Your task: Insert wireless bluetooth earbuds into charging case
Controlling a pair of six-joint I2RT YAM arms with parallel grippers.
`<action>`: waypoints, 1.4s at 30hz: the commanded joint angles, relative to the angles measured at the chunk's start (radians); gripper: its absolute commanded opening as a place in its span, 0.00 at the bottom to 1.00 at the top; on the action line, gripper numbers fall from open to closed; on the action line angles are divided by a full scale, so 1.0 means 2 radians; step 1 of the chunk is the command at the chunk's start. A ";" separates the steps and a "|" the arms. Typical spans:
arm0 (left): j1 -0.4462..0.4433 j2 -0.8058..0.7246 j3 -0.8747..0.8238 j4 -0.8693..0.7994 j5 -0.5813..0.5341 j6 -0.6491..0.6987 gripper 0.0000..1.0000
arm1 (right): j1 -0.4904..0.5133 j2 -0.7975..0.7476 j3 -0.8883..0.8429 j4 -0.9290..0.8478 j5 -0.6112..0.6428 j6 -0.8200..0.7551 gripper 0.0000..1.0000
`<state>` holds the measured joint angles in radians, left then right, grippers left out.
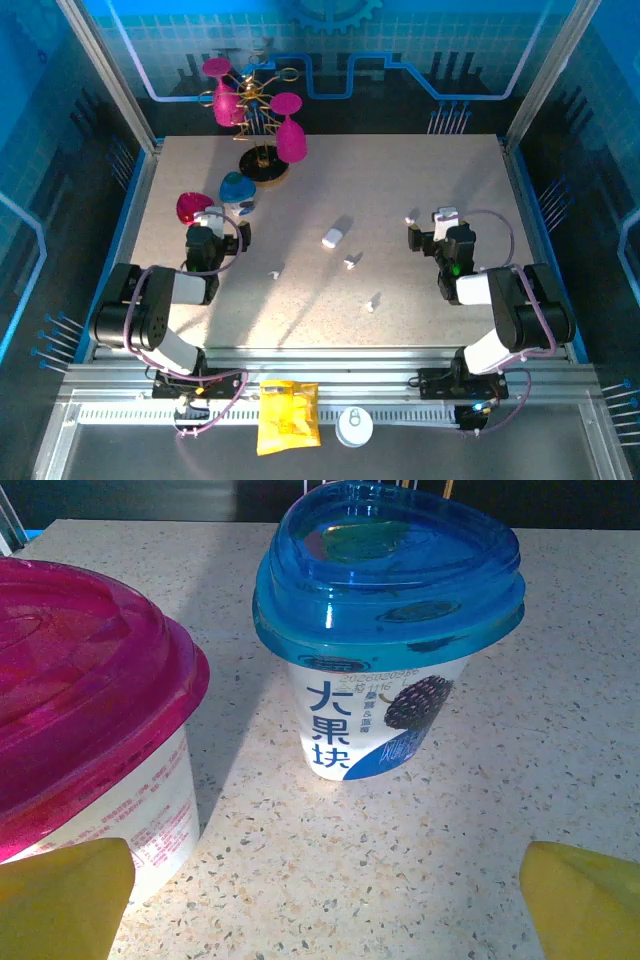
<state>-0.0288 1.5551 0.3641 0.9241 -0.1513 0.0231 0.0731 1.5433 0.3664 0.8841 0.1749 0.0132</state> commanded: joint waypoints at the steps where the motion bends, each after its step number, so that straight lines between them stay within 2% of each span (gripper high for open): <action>1: 0.004 -0.001 0.007 0.006 0.005 -0.012 0.99 | 0.006 0.000 0.011 0.017 -0.005 -0.007 1.00; 27: 0.002 -0.017 0.001 0.007 0.000 -0.010 0.99 | -0.004 -0.011 0.011 0.006 -0.031 -0.004 1.00; 29: -0.001 -0.042 0.000 -0.014 -0.007 -0.009 0.99 | -0.004 -0.038 0.014 -0.020 -0.032 -0.006 1.00; 32: -0.008 -0.097 0.012 -0.090 -0.015 -0.001 0.99 | -0.004 -0.098 0.029 -0.100 -0.036 -0.004 1.00; 36: -0.040 -0.180 0.031 -0.191 -0.053 0.027 0.99 | -0.003 -0.179 0.053 -0.203 -0.062 0.013 1.00; 42: -0.100 -0.273 0.070 -0.310 -0.037 0.031 0.99 | 0.042 -0.272 0.089 -0.346 -0.075 0.024 1.00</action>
<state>-0.1852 1.0695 0.4545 0.4763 -0.2237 0.0597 0.1104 1.0481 0.5056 0.4023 0.0628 0.0410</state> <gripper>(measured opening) 0.994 0.996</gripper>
